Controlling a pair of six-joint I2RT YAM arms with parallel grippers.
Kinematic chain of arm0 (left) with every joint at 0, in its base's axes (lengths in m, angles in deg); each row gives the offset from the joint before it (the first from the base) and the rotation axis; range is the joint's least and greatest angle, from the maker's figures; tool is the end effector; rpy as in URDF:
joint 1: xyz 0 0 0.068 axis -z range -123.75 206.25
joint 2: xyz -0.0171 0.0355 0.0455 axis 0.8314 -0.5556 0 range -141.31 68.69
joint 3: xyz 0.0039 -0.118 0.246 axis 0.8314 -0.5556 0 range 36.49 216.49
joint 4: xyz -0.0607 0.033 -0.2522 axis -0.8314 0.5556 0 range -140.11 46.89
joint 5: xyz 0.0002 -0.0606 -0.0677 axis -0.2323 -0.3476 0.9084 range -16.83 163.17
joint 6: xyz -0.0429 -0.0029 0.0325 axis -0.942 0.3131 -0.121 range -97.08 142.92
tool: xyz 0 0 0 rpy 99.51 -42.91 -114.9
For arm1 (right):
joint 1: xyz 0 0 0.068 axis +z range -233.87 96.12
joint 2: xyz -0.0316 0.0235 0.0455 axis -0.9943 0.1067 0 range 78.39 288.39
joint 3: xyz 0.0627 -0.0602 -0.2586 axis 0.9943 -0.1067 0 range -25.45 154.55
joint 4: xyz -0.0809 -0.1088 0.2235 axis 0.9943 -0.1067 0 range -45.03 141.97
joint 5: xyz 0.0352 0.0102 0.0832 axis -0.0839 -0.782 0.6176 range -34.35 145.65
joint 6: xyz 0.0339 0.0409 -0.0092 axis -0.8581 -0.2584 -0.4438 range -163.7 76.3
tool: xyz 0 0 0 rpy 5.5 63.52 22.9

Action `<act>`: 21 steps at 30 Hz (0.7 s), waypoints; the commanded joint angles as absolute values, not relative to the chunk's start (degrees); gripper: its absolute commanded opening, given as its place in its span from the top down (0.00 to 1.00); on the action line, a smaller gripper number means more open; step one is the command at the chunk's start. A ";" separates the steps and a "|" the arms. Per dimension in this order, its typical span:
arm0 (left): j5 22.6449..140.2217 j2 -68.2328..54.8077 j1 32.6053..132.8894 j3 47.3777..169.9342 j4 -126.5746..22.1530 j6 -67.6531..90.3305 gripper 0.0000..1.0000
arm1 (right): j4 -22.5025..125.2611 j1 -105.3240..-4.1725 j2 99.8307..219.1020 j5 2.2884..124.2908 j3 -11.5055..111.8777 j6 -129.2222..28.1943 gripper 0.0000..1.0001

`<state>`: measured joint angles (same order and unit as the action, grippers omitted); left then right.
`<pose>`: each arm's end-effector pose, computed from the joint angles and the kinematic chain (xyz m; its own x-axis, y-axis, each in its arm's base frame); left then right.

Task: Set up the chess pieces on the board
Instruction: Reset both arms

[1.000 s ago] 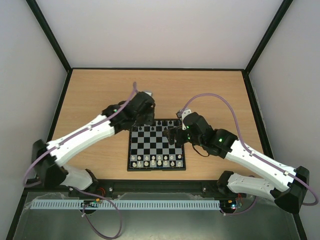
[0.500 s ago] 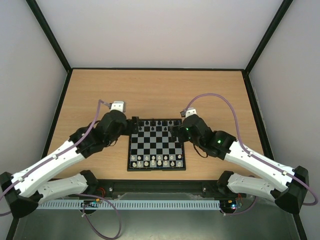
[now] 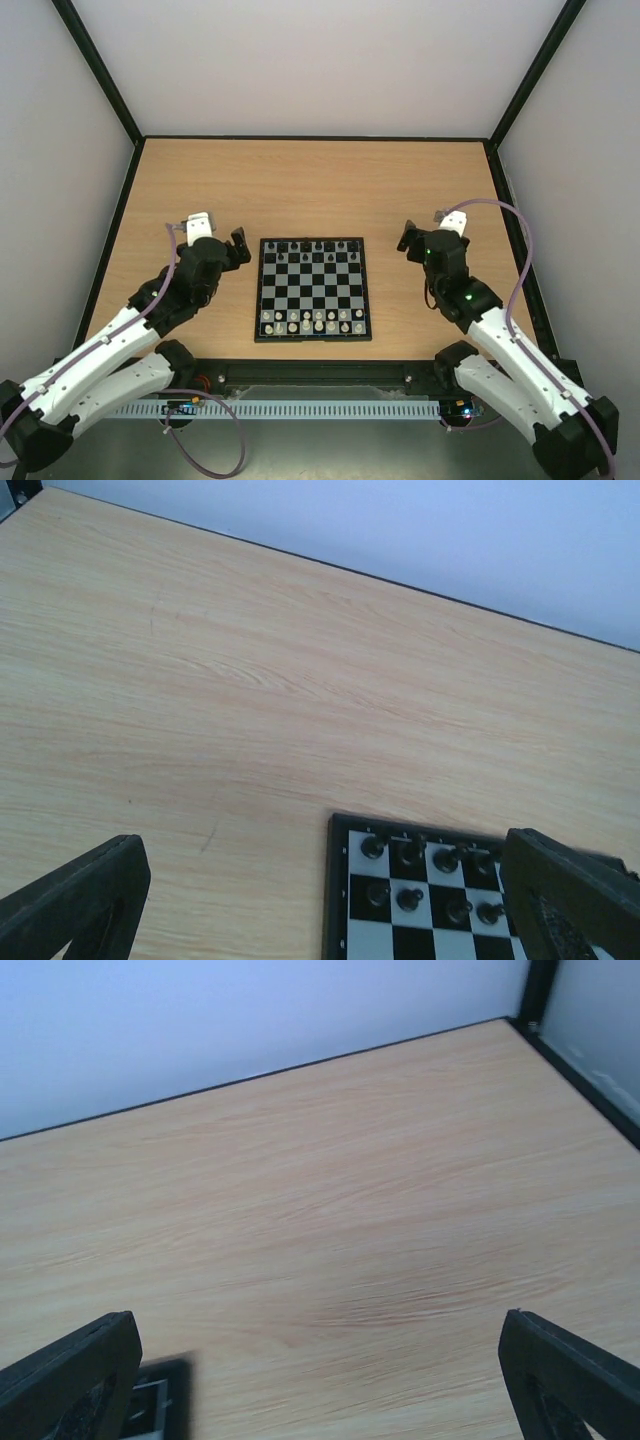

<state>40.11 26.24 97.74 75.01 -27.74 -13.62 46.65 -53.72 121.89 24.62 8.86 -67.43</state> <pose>0.1379 -0.0959 0.2888 -0.3791 -0.3308 -0.8642 -0.0458 0.9395 -0.3396 0.1657 0.0752 0.2891 -0.1980 0.2837 -0.9382 0.0882 0.9585 0.2712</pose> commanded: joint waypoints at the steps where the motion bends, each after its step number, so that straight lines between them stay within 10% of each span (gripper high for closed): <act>1: 35.38 24.08 95.26 73.25 -39.01 -10.99 0.01 | 61.63 -60.44 124.64 22.44 2.57 -63.33 0.01; 21: 50.51 10.37 68.15 59.83 -68.88 -4.42 0.01 | 112.98 -79.83 161.69 29.15 -8.46 -57.80 0.02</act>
<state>47.79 11.20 69.00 60.15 -61.77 -5.55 102.58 -79.32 157.85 25.96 -10.18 -58.92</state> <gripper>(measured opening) 0.988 0.986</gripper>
